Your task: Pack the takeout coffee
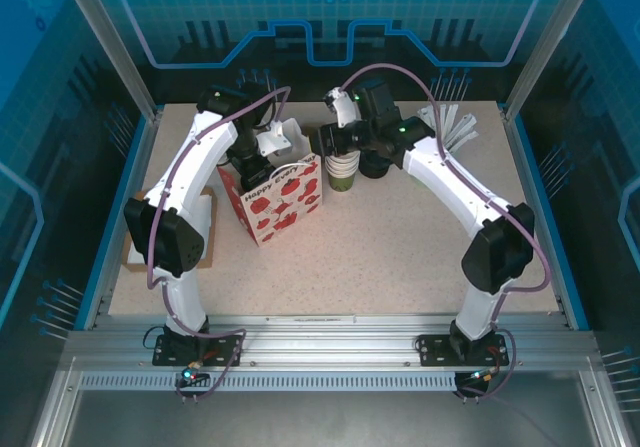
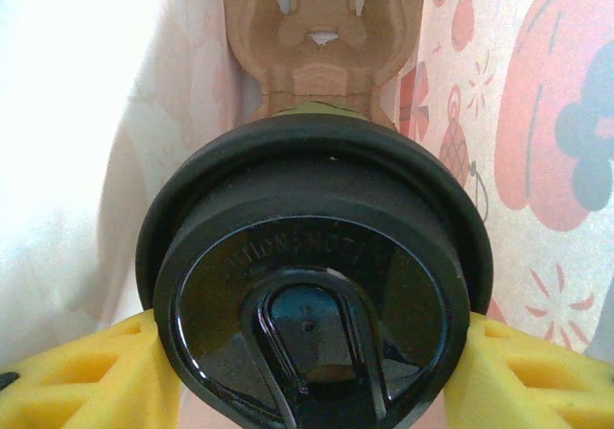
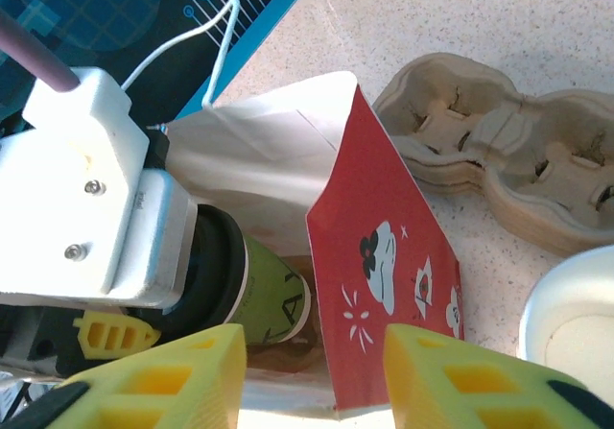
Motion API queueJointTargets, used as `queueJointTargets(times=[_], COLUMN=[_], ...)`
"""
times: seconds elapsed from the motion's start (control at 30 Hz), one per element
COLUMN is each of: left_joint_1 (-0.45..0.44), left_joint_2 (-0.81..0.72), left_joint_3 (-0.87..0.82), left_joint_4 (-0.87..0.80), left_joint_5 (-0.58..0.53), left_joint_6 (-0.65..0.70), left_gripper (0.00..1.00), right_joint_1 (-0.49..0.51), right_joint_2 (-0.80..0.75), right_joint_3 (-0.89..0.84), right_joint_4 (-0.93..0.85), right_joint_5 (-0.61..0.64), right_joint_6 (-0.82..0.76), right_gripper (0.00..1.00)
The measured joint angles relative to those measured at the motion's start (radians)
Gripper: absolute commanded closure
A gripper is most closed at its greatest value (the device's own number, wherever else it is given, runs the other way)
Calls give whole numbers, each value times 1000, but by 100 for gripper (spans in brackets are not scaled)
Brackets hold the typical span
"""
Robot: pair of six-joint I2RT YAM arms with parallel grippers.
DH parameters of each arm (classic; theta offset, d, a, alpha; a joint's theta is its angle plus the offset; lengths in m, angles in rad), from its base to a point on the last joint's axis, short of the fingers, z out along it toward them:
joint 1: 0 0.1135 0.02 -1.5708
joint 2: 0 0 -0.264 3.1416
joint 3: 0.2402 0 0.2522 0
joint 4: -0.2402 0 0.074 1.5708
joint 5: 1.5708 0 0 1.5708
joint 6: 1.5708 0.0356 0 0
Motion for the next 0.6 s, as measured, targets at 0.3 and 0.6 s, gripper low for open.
queueJointTargets(times=[0.3, 0.6], left_joint_1=[0, 0], left_joint_2=[0, 0], left_joint_3=[-3, -13], left_joint_4=[6, 7], left_joint_5=[0, 0], left_joint_6=[0, 0], left_gripper=[51, 51], right_joint_1=[4, 10], right_joint_2=[61, 80], right_joint_3=[67, 97], right_joint_4=[-35, -75], right_joint_5=[0, 5], right_joint_6=[-14, -33], right_gripper=[72, 84])
